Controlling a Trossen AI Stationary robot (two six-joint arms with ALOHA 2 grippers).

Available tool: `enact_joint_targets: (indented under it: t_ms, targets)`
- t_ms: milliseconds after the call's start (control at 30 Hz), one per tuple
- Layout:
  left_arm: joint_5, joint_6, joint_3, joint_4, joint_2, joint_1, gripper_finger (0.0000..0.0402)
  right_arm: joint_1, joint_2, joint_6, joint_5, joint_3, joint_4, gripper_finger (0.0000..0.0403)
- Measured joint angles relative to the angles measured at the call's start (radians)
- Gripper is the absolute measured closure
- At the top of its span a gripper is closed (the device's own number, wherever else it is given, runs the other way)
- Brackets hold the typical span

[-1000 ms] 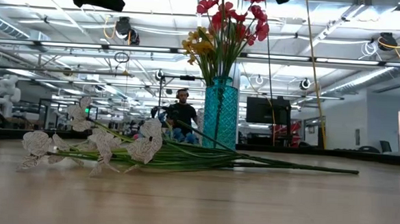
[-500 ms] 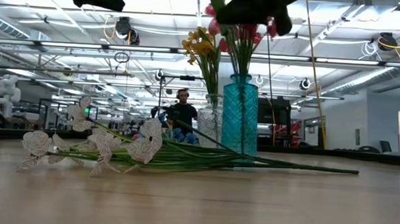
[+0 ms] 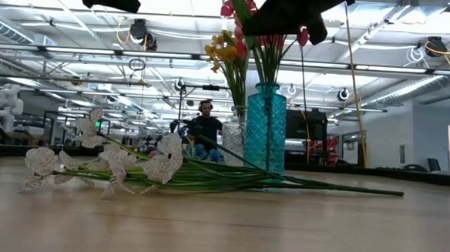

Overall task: Sort flowers into vase by color
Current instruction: Put the right red tulip into the blue vase

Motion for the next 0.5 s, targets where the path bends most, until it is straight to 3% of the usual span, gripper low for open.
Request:
enact_joint_targets:
  t_ms: [500]
  targets:
    - [0.0,0.002,0.0,0.0,0.0,0.0,0.0279,0.017,-0.058,-0.036,0.0,0.0,0.01,0.0325]
